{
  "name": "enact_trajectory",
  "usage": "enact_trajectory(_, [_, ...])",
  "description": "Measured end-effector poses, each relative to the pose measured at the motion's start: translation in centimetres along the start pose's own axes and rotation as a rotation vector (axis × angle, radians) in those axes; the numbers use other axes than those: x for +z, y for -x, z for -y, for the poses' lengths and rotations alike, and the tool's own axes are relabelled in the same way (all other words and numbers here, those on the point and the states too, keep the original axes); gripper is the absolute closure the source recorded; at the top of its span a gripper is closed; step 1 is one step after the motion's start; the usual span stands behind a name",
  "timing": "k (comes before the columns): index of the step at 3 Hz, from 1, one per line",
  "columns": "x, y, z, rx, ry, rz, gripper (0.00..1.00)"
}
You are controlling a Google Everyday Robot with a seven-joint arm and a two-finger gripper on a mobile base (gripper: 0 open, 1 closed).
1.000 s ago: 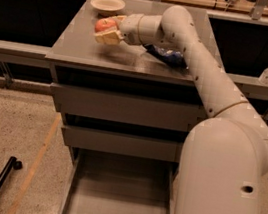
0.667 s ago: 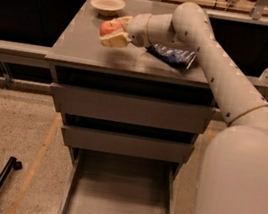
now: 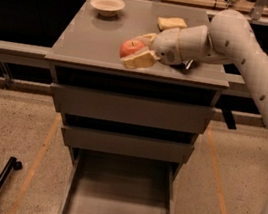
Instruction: Place apple into bottom drawer
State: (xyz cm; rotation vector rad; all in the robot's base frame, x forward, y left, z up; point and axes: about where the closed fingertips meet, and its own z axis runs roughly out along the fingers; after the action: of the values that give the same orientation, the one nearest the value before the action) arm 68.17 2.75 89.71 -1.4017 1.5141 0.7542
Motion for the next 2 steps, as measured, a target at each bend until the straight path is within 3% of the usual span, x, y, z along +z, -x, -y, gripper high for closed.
enact_trajectory(1, [-6.5, -3.4, -4.2, 0.123, 0.017, -0.084, 1.00])
enact_trajectory(2, [-7.9, -4.7, -5.4, 0.163, 0.025, -0.106, 1.00])
